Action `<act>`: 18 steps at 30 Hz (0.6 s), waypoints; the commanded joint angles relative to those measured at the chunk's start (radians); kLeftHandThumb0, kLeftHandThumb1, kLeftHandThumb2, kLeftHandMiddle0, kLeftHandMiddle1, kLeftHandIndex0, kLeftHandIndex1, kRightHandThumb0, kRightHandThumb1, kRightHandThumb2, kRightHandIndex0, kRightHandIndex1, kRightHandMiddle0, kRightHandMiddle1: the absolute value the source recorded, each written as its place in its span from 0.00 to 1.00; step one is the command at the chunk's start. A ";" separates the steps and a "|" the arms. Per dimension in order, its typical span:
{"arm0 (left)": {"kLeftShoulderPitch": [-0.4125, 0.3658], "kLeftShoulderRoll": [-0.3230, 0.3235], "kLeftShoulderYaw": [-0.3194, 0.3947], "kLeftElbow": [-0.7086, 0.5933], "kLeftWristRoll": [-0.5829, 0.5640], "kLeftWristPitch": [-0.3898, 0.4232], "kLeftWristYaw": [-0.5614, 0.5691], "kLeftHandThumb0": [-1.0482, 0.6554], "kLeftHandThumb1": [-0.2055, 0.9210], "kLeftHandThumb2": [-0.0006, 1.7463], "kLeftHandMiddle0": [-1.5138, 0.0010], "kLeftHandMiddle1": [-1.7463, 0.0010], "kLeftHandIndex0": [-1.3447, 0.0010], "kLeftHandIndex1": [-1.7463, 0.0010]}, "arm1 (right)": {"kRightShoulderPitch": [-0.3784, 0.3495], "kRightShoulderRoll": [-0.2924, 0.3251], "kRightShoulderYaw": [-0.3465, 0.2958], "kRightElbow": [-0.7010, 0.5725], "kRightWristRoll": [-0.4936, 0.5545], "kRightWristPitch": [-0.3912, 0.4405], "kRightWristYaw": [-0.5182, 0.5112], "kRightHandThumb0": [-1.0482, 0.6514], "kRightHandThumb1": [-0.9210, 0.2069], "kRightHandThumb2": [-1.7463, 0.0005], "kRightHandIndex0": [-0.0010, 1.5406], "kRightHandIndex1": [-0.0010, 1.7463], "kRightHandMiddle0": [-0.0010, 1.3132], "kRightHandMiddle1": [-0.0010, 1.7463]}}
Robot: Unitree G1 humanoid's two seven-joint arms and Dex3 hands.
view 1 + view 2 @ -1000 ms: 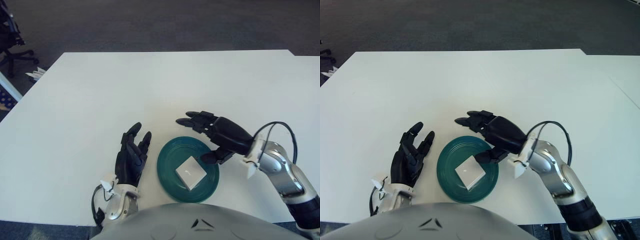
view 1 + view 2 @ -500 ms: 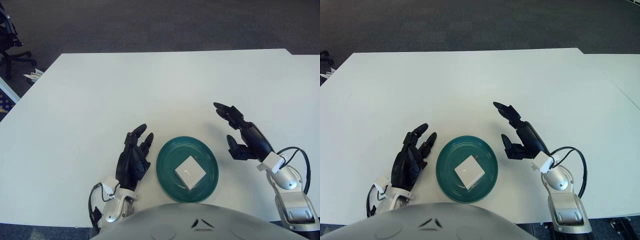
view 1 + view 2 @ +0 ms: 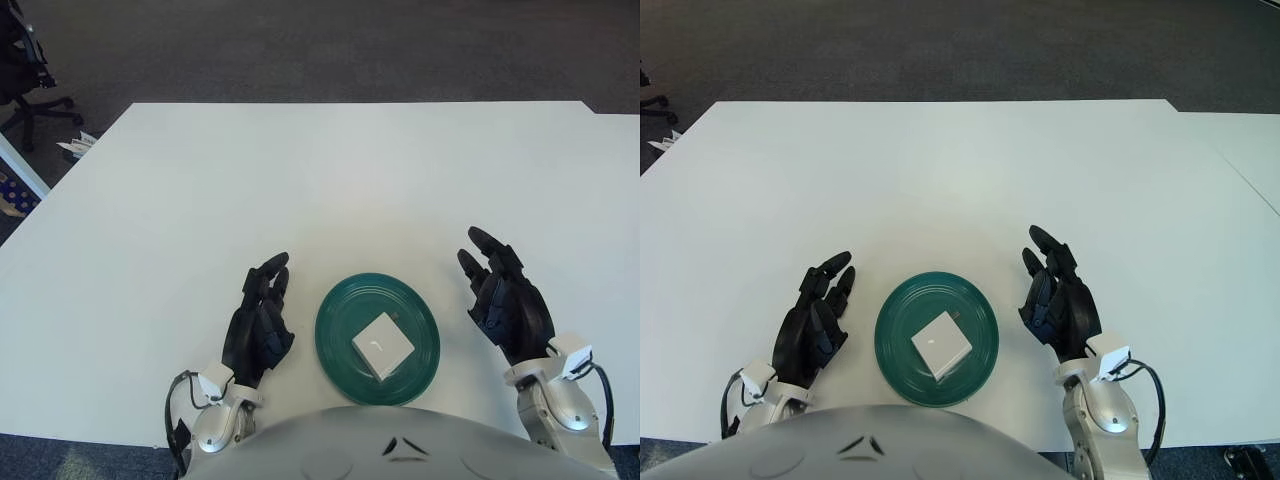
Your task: Put the charger into the plate.
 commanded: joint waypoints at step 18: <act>0.011 -0.007 0.008 0.070 -0.071 -0.050 -0.061 0.00 1.00 0.60 0.84 0.98 1.00 0.68 | 0.074 0.037 0.100 0.159 -0.063 -0.140 -0.049 0.01 0.00 0.44 0.12 0.00 0.00 0.30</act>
